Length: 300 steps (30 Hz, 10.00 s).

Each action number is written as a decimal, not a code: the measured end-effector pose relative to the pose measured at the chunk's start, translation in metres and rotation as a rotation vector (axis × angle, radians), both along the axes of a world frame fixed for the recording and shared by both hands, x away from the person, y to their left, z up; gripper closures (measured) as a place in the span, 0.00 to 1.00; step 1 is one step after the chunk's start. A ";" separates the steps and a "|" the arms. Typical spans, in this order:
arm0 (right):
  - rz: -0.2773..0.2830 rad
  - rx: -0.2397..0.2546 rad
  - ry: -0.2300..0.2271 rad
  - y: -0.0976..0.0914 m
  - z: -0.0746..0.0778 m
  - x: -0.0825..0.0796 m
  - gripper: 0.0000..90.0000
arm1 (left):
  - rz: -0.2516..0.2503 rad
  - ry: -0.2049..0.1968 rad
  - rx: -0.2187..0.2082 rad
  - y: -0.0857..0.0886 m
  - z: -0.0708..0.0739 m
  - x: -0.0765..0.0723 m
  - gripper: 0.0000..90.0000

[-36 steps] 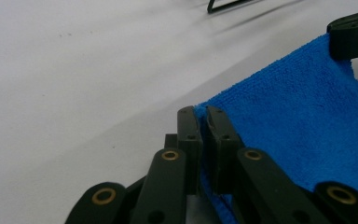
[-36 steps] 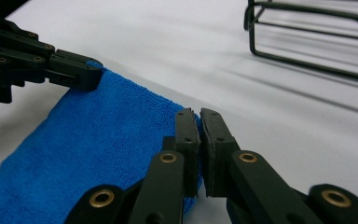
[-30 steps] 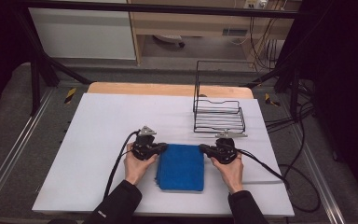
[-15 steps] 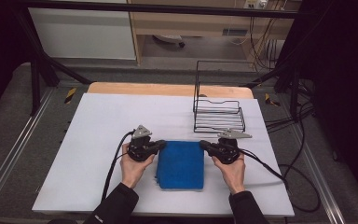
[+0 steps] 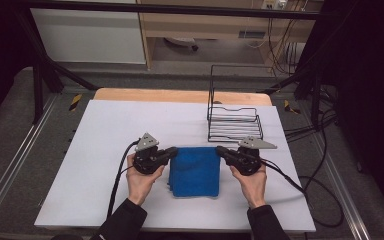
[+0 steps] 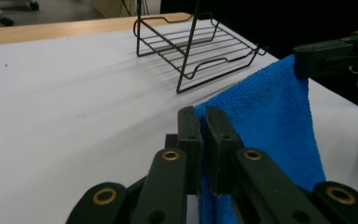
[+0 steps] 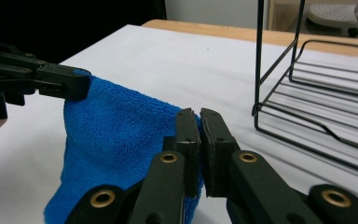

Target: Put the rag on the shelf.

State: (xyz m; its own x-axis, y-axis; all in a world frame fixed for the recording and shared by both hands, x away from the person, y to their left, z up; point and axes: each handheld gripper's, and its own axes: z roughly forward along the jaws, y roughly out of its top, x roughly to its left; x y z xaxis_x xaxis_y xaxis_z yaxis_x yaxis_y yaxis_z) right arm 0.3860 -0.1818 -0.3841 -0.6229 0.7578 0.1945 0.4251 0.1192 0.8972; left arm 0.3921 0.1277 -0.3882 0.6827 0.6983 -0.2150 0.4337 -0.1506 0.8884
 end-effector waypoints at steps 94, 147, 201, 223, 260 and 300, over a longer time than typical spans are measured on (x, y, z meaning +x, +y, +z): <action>-0.326 0.106 -0.610 -0.071 0.167 -0.002 0.97 | -0.002 -0.469 -0.266 -0.100 0.169 0.034 0.95; -0.382 0.094 -0.607 -0.093 0.223 0.085 0.97 | 0.072 -0.492 -0.237 -0.133 0.224 0.118 0.95; -0.293 0.043 -0.507 -0.104 0.160 0.066 0.97 | -0.054 -0.450 -0.117 -0.127 0.163 0.099 0.95; -0.206 -0.018 -0.412 -0.109 0.136 0.037 0.96 | -0.112 -0.341 -0.020 -0.122 0.135 0.081 0.92; -0.145 -0.013 -0.364 -0.110 0.122 0.034 0.75 | -0.196 -0.163 0.124 -0.135 0.137 0.089 1.00; -0.092 -0.020 -0.197 -0.068 0.107 0.015 0.20 | -0.177 -0.098 0.201 -0.044 0.086 0.056 0.39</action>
State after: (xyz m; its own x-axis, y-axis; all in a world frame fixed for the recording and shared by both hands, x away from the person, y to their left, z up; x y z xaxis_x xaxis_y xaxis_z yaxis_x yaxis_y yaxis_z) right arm 0.4008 -0.2496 -0.2772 -0.5754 0.8156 0.0607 0.2521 0.1063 0.9618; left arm 0.4483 0.0834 -0.3025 0.8088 0.5880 -0.0110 0.2981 -0.3938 0.8695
